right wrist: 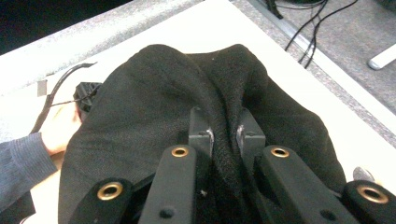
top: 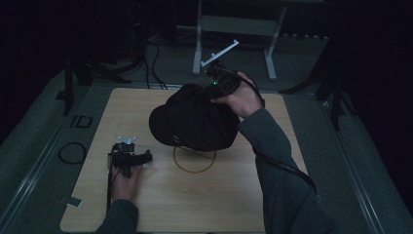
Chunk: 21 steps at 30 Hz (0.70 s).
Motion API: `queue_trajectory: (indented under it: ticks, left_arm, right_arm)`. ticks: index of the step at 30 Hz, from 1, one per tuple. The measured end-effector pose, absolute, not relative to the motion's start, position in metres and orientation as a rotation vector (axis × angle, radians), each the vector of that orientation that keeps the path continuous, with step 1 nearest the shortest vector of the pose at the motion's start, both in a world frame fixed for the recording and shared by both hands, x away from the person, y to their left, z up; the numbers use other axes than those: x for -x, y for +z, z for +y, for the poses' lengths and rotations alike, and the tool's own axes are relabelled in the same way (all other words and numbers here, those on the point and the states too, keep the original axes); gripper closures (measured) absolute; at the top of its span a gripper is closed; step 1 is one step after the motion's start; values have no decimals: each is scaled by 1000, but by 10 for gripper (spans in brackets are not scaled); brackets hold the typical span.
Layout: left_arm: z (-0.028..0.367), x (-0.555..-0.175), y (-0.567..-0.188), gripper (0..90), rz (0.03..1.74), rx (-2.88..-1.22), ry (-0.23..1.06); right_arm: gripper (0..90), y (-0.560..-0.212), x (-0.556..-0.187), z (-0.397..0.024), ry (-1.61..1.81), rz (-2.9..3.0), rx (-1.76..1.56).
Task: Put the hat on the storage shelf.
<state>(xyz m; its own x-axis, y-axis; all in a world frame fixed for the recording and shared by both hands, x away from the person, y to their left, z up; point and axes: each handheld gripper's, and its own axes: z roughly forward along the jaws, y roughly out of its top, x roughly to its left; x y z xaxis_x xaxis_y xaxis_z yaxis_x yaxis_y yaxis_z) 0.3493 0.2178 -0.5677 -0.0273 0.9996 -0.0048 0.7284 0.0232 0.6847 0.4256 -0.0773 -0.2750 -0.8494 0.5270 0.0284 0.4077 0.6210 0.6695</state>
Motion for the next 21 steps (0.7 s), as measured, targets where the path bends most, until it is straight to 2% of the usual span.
queue_trajectory:
  ticks: [10,18,21]
  left_arm:
    - [218,-349,-567,13,1806,-1767,708]
    - [218,-349,-567,13,1807,-1765,709]
    - [218,-349,-567,13,1807,-1764,709]
  right_arm:
    - [762,-280,-426,-71,979,2690,-765]
    - [633,-289,-428,-63,942,2709,-752]
    - [538,-288,-428,-63,932,2708,-762]
